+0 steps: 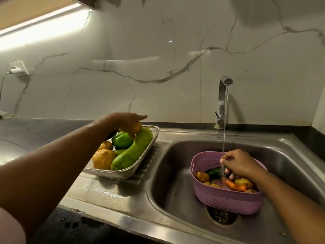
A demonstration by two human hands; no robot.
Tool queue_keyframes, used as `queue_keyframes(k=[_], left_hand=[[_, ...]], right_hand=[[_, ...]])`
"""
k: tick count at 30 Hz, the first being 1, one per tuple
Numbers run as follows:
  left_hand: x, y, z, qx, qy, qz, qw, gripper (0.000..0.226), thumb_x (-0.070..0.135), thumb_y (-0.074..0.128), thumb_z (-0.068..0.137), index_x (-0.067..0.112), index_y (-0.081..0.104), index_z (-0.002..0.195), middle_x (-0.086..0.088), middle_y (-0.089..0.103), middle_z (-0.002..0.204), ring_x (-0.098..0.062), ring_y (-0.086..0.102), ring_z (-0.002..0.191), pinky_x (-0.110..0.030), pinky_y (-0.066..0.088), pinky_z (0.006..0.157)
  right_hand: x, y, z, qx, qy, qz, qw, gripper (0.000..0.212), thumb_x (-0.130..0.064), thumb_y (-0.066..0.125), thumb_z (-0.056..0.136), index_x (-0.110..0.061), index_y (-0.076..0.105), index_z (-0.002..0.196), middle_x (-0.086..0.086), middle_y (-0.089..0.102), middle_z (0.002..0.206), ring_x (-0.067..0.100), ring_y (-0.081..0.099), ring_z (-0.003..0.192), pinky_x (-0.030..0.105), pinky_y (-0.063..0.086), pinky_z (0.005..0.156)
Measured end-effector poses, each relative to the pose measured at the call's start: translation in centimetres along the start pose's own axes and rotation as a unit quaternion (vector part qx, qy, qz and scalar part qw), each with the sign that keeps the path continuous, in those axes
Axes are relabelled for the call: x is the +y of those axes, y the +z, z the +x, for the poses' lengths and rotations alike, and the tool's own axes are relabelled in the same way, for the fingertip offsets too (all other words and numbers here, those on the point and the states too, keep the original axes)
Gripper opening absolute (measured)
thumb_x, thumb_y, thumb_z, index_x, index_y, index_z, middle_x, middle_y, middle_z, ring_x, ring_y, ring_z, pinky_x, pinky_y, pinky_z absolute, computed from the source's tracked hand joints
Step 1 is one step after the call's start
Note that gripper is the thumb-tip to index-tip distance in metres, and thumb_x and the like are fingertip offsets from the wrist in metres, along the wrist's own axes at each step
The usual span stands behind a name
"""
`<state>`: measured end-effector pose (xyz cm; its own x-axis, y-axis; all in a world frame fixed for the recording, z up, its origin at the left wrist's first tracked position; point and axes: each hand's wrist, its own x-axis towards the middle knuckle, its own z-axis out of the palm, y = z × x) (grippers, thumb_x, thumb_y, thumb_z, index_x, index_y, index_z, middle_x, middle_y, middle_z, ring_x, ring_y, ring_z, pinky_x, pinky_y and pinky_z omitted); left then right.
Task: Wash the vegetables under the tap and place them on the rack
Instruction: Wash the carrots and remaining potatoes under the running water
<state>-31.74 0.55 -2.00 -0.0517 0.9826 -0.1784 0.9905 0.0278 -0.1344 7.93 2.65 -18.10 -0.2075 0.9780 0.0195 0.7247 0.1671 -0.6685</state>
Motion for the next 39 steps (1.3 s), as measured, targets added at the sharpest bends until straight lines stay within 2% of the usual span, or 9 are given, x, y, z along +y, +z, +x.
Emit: queue_keyframes(k=[4,9,11,17,23,30,35,37,39], left_hand=[[0.9,-0.2,0.0,0.041,0.037,-0.071,0.996,0.107,-0.002,0.074,0.085,0.030,0.009,0.164,-0.002,0.021,0.170,-0.027,0.029,0.152,-0.044,0.034,0.120],[7.8,0.5,0.2,0.220,0.105,-0.150,0.958,0.064,0.007,0.071,0.088,0.024,0.053,0.147,-0.001,0.055,0.150,-0.021,0.049,0.138,-0.037,0.038,0.113],[12.1,1.6,0.7,0.230,0.143,-0.193,0.943,0.052,0.015,0.073,0.088,0.024,0.061,0.138,0.001,0.064,0.137,-0.016,0.059,0.124,-0.032,0.047,0.104],[25.9,9.8,4.0,0.035,0.177,-0.178,0.967,0.032,0.023,0.078,0.088,0.017,0.069,0.117,-0.001,0.067,0.101,-0.020,0.063,0.095,-0.034,0.054,0.085],[30.3,16.3,7.4,-0.215,0.148,-0.109,0.959,0.039,0.023,0.064,0.098,0.008,0.061,0.134,-0.015,0.062,0.137,-0.034,0.061,0.121,-0.048,0.048,0.106],[30.2,15.2,6.9,-0.183,0.187,-0.003,0.965,0.047,0.017,0.064,0.097,0.012,0.053,0.142,-0.013,0.059,0.136,-0.035,0.059,0.119,-0.047,0.050,0.102],[29.0,13.6,5.3,-0.052,0.235,-0.048,0.970,0.031,0.025,0.067,0.095,0.018,0.067,0.125,-0.007,0.069,0.119,-0.026,0.064,0.099,-0.040,0.051,0.087],[28.1,13.5,5.3,-0.071,0.234,-0.067,0.967,0.025,0.023,0.066,0.097,0.018,0.071,0.121,-0.006,0.071,0.117,-0.025,0.067,0.098,-0.038,0.055,0.086],[27.8,13.2,5.0,-0.164,0.234,-0.041,0.957,0.034,0.020,0.058,0.103,0.021,0.064,0.136,-0.006,0.061,0.134,-0.029,0.062,0.117,-0.037,0.052,0.091]], right_hand=[[0.2,0.0,0.1,0.001,0.004,0.006,1.000,0.008,-0.023,0.063,0.102,-0.024,0.071,0.100,0.002,0.075,0.076,0.018,0.073,0.060,0.035,0.062,0.066],[0.5,-0.3,0.0,0.019,0.022,-0.012,1.000,0.010,-0.025,0.066,0.100,-0.021,0.073,0.093,0.002,0.076,0.071,0.017,0.074,0.059,0.042,0.065,0.071],[0.6,-0.5,0.0,0.025,0.038,-0.017,0.999,0.012,-0.027,0.067,0.099,-0.021,0.073,0.090,0.001,0.076,0.072,0.016,0.074,0.058,0.041,0.065,0.072],[1.7,-1.0,0.4,-0.008,0.097,-0.088,0.991,0.020,-0.033,0.067,0.098,-0.022,0.077,0.085,-0.002,0.076,0.069,0.015,0.075,0.065,0.043,0.064,0.078],[2.6,0.0,1.4,-0.112,0.148,-0.060,0.981,0.018,-0.021,0.066,0.099,-0.006,0.076,0.098,0.015,0.079,0.087,0.030,0.075,0.072,0.040,0.061,0.073],[1.9,0.8,2.3,-0.109,0.155,-0.062,0.980,0.023,-0.019,0.061,0.099,-0.004,0.078,0.099,0.013,0.079,0.084,0.026,0.071,0.068,0.036,0.061,0.065],[1.7,0.5,2.1,-0.087,0.174,-0.029,0.980,0.027,-0.014,0.051,0.102,-0.002,0.075,0.104,0.014,0.079,0.086,0.026,0.070,0.060,0.034,0.059,0.058],[1.7,0.3,2.1,-0.069,0.179,-0.006,0.981,0.026,-0.017,0.050,0.104,-0.007,0.074,0.108,0.011,0.079,0.085,0.025,0.074,0.066,0.032,0.057,0.057],[2.0,0.3,2.1,-0.062,0.183,0.005,0.981,0.026,-0.015,0.049,0.104,-0.007,0.074,0.109,0.010,0.079,0.085,0.025,0.076,0.069,0.032,0.057,0.057]])
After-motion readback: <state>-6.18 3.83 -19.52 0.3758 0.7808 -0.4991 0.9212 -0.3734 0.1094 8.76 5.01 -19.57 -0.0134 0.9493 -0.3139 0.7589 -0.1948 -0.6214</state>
